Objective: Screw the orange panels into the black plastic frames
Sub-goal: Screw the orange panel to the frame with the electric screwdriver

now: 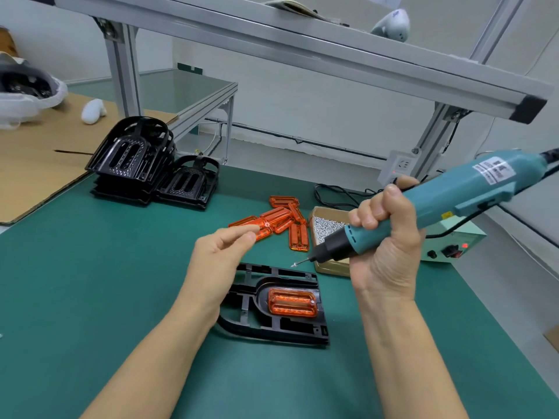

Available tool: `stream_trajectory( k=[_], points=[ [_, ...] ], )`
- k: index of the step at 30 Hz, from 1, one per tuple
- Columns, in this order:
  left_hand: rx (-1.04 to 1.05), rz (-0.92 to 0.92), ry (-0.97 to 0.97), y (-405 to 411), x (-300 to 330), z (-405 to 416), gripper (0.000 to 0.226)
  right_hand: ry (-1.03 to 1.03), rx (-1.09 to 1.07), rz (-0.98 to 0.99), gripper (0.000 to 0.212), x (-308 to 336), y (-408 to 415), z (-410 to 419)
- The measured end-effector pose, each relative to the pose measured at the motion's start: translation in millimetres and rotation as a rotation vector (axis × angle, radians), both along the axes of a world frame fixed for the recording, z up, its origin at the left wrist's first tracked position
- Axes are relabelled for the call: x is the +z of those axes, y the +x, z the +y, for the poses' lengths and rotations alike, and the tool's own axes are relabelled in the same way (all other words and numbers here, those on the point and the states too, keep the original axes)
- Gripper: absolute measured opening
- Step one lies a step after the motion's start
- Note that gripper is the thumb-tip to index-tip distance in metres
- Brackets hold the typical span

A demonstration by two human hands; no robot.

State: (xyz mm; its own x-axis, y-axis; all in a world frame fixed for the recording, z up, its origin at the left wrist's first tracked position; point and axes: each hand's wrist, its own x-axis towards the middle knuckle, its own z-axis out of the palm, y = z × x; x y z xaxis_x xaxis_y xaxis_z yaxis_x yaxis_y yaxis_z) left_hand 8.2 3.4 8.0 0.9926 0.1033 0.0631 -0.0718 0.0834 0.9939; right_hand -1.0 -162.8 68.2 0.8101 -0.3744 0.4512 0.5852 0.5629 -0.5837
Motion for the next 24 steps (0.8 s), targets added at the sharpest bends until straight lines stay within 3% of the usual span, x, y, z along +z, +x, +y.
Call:
stream_trajectory(
  k=[6, 12, 24],
  points=[
    [-0.057, -0.034, 0.647, 3, -15, -3, 0.020, -0.160, 0.078, 0.088, 0.018, -21, 6, 11],
    [-0.097, 0.001, 0.771, 4, -19, -4, 0.021, -0.281, 0.089, 0.112, 0.019, -34, 13, 21],
    [-0.110, 0.032, 0.803, 4, -20, -3, 0.024, -0.407, 0.103, 0.129, 0.018, -37, 21, 27]
  ],
)
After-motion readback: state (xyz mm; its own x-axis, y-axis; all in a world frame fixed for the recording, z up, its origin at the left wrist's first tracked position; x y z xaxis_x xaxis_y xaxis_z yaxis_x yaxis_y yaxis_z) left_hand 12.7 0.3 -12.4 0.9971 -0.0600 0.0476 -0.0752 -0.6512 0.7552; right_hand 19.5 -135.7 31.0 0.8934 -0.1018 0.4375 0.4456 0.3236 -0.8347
